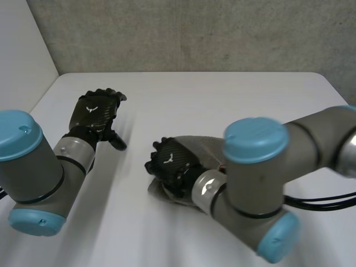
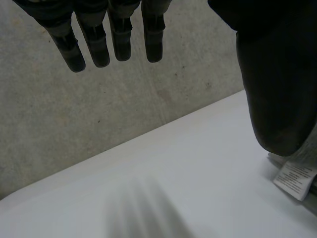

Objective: Fold the towel.

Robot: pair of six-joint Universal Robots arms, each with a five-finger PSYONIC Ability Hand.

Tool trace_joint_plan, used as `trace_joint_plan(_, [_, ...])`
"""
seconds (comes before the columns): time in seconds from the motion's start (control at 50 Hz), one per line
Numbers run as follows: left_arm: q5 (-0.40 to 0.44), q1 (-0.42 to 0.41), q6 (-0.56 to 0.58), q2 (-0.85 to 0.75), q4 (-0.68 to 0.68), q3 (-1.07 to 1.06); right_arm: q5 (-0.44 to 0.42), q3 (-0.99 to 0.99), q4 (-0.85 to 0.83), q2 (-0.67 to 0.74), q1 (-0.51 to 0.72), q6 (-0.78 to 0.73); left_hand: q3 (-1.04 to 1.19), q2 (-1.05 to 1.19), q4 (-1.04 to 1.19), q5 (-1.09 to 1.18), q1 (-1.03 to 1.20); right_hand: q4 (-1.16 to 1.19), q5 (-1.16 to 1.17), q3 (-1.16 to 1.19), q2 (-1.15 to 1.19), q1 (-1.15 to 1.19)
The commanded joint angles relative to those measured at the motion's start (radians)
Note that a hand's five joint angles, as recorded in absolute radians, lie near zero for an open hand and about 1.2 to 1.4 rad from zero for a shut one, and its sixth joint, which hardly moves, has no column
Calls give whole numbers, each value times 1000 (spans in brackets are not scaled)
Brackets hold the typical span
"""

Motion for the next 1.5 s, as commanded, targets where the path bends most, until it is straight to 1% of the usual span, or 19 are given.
trace_joint_plan(0.02, [-3,-8,-18,-28,1,43,130,-36,-37,67,28,84,-58,-53,-66,-36,-96,-76,-994,-53,-929,-998])
trace_joint_plan(0.08, [-2,-9,-39,-28,1,57,141,-20,-37,44,21,109,-58,-53,-66,-36,-96,-76,-994,-53,-929,-998])
trace_joint_plan(0.14, [0,-12,-58,-31,-2,83,144,36,-34,-42,2,179,-58,-53,-66,-36,-96,-76,-994,-53,-929,-998])
trace_joint_plan(0.18, [0,-20,-62,-37,-7,100,146,105,-31,-140,-42,257,-58,-53,-66,-36,-96,-76,-994,-53,-929,-998])
trace_joint_plan(0.2, [0,-20,-62,-37,-7,100,146,105,-31,-140,-42,257,-58,-53,-66,-36,-96,-76,-994,-53,-929,-998])
trace_joint_plan(0.24, [0,-43,-65,-45,-9,137,146,171,-25,-238,-100,319,-58,-53,-66,-36,-96,-76,-994,-53,-929,-998])
trace_joint_plan(0.32, [0,-72,-65,-52,-10,169,140,240,-5,-312,-145,360,-58,-53,-66,-36,-96,-76,-994,-53,-929,-998])
trace_joint_plan(0.36, [1,-90,-65,-59,-12,183,127,269,4,-343,-173,377,-58,-53,-66,-36,-96,-76,-994,-53,-929,-998])
trace_joint_plan(0.4, [20,-136,-65,-71,-25,200,98,326,17,-396,-254,408,-58,-53,-66,-36,-96,-76,-994,-53,-929,-998])
trace_joint_plan(0.48, [58,-181,-67,-89,-39,200,53,378,17,-416,-326,450,-58,-50,-66,-33,-93,-76,-994,-53,-929,-998])
trace_joint_plan(0.56, [103,-227,-67,-118,-56,188,-7,407,14,-410,-389,559,-58,-44,-66,-27,-87,-76,-994,-53,-929,-998])
trace_joint_plan(0.64, [124,-258,-58,-152,-81,160,-24,415,10,-404,-418,639,-58,-41,-66,-24,-84,-76,-994,-53,-929,-998])
trace_joint_plan(0.84, [127,-239,-50,-203,-75,117,-24,409,-34,-294,-417,791,-58,-35,-66,-18,-78,-76,-994,-53,-929,-998])
trace_joint_plan(0.94, [126,-192,-13,-246,-73,122,-6,389,-107,-208,-415,871,-58,-38,-66,-21,-81,-76,-994,-53,-929,-998])
trace_joint_plan(1.02, [129,-155,86,-290,-71,136,48,374,-164,-171,-391,891,-58,-41,-66,-24,-84,-76,-994,-53,-929,-998])
trace_joint_plan(1.04, [129,-146,120,-305,-71,140,84,365,-190,-147,-374,891,-58,-44,-66,-27,-87,-76,-994,-53,-929,-998])
trace_joint_plan(1.14, [127,-141,195,-339,-71,159,152,328,-223,-79,-325,888,-58,-44,-66,-27,-87,-76,-994,-53,-929,-998])
trace_joint_plan(1.28, [130,-100,205,-349,-78,153,170,286,-224,-14,-269,882,-58,-44,-66,-27,-87,-76,-994,-53,-929,-998])
trace_joint_plan(1.5, [162,-100,192,-310,-85,142,187,260,-218,12,-249,805,-58,-44,-66,-27,-87,-76,-994,-53,-929,-998])
